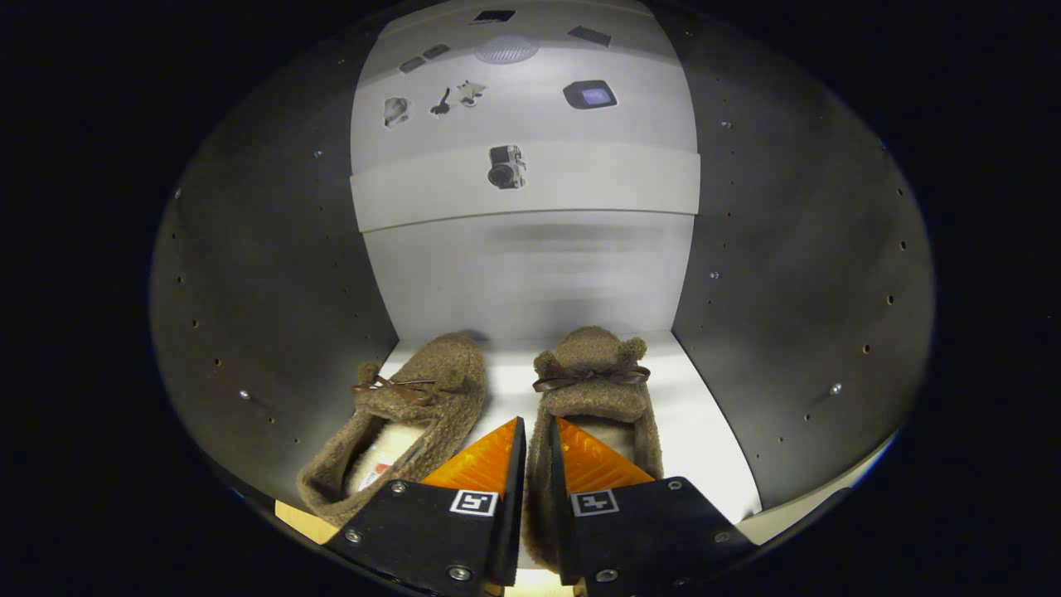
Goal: Open the shoe cabinet door, grab the shoes and put them into the shoe cabinet, then close the shoe cabinet door.
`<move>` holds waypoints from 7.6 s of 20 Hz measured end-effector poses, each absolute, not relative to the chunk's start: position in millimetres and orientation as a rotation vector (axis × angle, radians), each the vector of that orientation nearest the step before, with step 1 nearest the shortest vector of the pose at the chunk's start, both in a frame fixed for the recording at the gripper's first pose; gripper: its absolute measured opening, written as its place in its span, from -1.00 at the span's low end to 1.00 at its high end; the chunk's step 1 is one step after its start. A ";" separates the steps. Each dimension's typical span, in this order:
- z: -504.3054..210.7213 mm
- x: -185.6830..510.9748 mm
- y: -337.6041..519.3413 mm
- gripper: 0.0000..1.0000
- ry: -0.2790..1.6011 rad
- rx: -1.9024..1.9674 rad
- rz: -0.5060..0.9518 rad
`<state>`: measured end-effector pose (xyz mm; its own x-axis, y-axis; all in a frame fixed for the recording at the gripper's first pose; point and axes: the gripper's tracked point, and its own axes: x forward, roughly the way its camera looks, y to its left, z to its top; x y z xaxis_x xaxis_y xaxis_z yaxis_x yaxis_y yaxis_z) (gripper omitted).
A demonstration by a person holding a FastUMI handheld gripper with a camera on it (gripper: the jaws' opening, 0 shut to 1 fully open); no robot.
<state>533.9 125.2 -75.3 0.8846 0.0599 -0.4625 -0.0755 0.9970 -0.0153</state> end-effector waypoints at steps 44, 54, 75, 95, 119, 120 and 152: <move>59.8 50.9 -20.2 0.43 0.104 -0.017 -0.282; 49.7 35.9 -95.1 0.44 0.114 0.006 -0.339; 28.3 122.2 -97.9 0.52 0.079 0.103 0.002; 34.3 143.3 17.0 0.53 0.047 0.148 0.412; 10.0 166.6 37.4 0.70 0.022 -0.057 0.447; 10.3 167.9 39.0 0.71 0.019 -0.064 0.434; -4.7 159.1 35.8 0.81 0.018 -0.070 0.273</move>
